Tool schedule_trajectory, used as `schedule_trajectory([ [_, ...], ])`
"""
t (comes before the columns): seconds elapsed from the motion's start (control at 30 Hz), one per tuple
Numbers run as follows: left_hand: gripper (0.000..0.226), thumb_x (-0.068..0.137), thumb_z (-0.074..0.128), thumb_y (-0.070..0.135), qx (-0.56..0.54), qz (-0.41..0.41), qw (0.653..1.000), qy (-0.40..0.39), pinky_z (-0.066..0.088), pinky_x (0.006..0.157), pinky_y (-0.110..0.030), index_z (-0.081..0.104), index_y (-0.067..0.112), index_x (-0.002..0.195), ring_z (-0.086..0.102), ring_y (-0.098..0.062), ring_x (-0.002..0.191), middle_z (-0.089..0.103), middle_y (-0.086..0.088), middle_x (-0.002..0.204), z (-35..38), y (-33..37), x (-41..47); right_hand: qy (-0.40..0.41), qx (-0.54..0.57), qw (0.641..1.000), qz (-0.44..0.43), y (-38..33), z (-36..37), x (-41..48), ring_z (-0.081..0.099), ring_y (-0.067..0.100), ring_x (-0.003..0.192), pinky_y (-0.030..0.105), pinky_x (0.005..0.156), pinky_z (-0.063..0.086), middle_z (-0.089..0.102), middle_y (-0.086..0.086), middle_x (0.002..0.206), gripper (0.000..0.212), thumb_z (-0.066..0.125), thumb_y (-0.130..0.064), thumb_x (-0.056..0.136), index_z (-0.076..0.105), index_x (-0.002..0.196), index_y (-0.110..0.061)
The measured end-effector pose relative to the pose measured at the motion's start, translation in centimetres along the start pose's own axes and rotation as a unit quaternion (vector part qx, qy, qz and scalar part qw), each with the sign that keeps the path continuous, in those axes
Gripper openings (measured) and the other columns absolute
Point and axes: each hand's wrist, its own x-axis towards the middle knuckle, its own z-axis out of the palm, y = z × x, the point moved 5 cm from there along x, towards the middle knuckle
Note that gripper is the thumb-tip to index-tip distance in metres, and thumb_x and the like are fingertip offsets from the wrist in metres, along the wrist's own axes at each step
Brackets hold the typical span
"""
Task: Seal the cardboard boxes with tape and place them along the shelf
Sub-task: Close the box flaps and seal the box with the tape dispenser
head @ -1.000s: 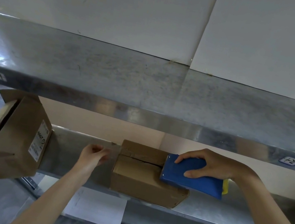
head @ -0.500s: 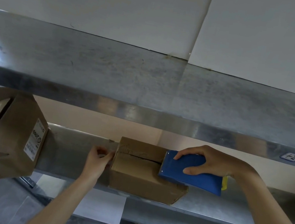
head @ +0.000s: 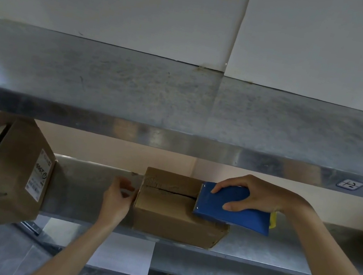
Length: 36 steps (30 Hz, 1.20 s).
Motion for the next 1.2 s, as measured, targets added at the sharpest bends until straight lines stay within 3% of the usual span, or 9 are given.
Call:
schedule_trajectory([
  [0.17,0.015,0.087,0.071,0.012,-0.010,0.009,0.999,0.036,0.041,0.064,-0.015,0.059,0.012,0.094,0.062,-0.008,0.080,0.065,0.002,0.084,-0.1,1.3,1.0,0.005,0.000,1.000,0.003,0.1,0.0,-0.2,0.057,-0.006,0.107,0.024,0.093,0.051,0.057,-0.034,0.118,0.032,0.073,-0.048,0.082,0.063,0.112,-0.055],
  [0.37,0.014,0.086,0.071,0.004,0.013,-0.054,0.998,-0.019,0.049,0.079,-0.034,0.062,0.006,0.097,0.064,-0.026,0.090,0.066,-0.007,0.090,0.6,-1.3,0.8,0.004,-0.005,1.000,0.004,0.0,0.0,-0.1,0.057,-0.004,0.108,0.028,0.096,0.051,0.057,-0.034,0.119,0.032,0.073,-0.048,0.082,0.063,0.112,-0.055],
  [0.47,0.014,0.083,0.074,0.008,-0.007,-0.050,0.999,0.014,0.045,0.068,-0.024,0.065,0.009,0.094,0.066,-0.021,0.086,0.068,-0.003,0.086,0.0,-0.2,1.1,0.003,-0.008,1.000,0.006,0.0,-0.1,-0.1,0.056,-0.005,0.108,0.028,0.096,0.051,0.057,-0.035,0.119,0.031,0.073,-0.047,0.083,0.063,0.112,-0.055],
  [0.63,0.019,0.082,0.078,0.021,-0.034,0.041,0.996,0.075,0.043,0.063,-0.010,0.061,0.020,0.088,0.064,0.002,0.077,0.069,0.006,0.082,-1.3,3.6,0.5,0.003,-0.015,1.000,0.008,-0.1,0.0,-0.1,0.056,-0.008,0.105,0.025,0.094,0.051,0.056,-0.038,0.117,0.032,0.072,-0.049,0.083,0.062,0.112,-0.056],
  [0.73,0.019,0.085,0.076,0.023,-0.021,0.141,0.989,0.034,0.046,0.076,-0.016,0.060,0.023,0.097,0.061,0.001,0.092,0.065,0.012,0.097,-0.1,6.1,-0.6,0.006,-0.017,1.000,0.008,-0.2,0.0,-0.2,0.056,-0.006,0.107,0.027,0.096,0.051,0.056,-0.036,0.119,0.032,0.072,-0.052,0.082,0.062,0.112,-0.057],
  [0.83,0.028,0.090,0.070,0.030,0.073,0.246,0.966,-0.023,0.040,0.096,-0.022,0.059,0.026,0.115,0.051,-0.004,0.115,0.059,0.012,0.120,2.1,8.0,-1.8,0.010,-0.015,1.000,0.006,-0.3,0.1,-0.3,0.056,-0.003,0.109,0.030,0.097,0.051,0.057,-0.032,0.122,0.035,0.071,-0.055,0.079,0.062,0.113,-0.057],
  [0.93,0.045,0.093,0.064,0.039,0.169,0.295,0.939,-0.048,0.030,0.115,-0.034,0.056,0.021,0.133,0.037,-0.012,0.140,0.050,0.006,0.144,4.0,8.4,-2.1,0.012,-0.013,1.000,0.004,-0.4,0.3,-0.6,0.058,-0.003,0.107,0.030,0.095,0.052,0.057,-0.033,0.119,0.034,0.072,-0.051,0.082,0.062,0.113,-0.056],
  [1.07,0.056,0.097,0.048,0.053,0.283,0.331,0.898,-0.057,0.018,0.122,-0.037,0.050,0.020,0.141,0.035,-0.015,0.144,0.048,0.003,0.149,5.2,7.9,-2.4,0.020,-0.009,1.000,0.001,-0.4,0.5,-0.8,0.058,-0.005,0.103,0.027,0.091,0.054,0.057,-0.036,0.116,0.033,0.073,-0.049,0.083,0.062,0.113,-0.056],
  [1.2,0.083,0.086,0.027,0.079,0.316,0.329,0.885,-0.089,0.014,0.123,-0.041,0.042,0.024,0.146,0.031,-0.016,0.145,0.043,0.004,0.151,5.3,7.6,-2.1,0.027,-0.006,1.000,-0.006,-0.5,0.8,-1.1,0.057,-0.007,0.104,0.020,0.088,0.053,0.056,-0.037,0.116,0.032,0.073,-0.048,0.083,0.062,0.112,-0.056],
])
